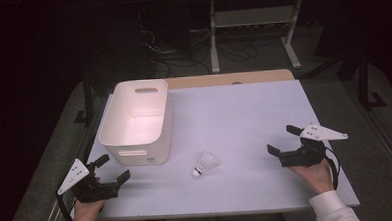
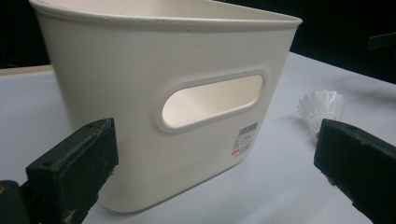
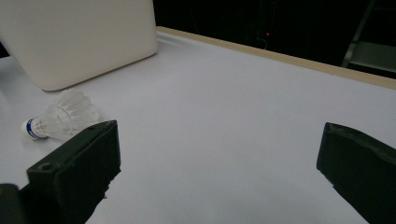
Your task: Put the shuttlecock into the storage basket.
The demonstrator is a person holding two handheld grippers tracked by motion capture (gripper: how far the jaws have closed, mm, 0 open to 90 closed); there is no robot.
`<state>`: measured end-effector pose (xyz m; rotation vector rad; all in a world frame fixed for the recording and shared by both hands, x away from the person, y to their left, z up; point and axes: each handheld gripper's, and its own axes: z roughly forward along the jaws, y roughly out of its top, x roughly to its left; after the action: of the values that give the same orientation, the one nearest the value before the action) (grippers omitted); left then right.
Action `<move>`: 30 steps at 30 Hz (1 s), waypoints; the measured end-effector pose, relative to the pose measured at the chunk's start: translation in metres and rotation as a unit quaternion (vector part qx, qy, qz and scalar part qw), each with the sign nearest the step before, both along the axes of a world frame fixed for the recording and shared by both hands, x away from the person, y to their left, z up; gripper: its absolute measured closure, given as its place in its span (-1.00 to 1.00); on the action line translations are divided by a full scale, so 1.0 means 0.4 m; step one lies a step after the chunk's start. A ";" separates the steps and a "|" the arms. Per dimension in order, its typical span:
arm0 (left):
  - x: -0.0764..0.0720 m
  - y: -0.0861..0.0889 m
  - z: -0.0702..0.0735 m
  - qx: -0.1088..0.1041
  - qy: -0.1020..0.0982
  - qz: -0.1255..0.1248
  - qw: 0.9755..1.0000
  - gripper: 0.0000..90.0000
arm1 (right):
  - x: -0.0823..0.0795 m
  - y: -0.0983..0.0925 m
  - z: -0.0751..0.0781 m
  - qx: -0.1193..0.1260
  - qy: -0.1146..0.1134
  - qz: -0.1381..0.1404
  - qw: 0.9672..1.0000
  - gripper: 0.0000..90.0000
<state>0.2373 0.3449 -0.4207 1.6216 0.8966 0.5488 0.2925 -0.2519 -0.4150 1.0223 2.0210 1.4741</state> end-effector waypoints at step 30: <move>-0.018 -0.012 0.038 0.000 -0.003 0.002 1.000 -1.00 | 0.000 0.005 -0.016 -0.010 0.016 0.004 1.000 -1.00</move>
<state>0.2303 0.3402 -0.4055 1.6183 0.8944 0.5567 0.2925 -0.2500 -0.4213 1.0364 2.0601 1.4483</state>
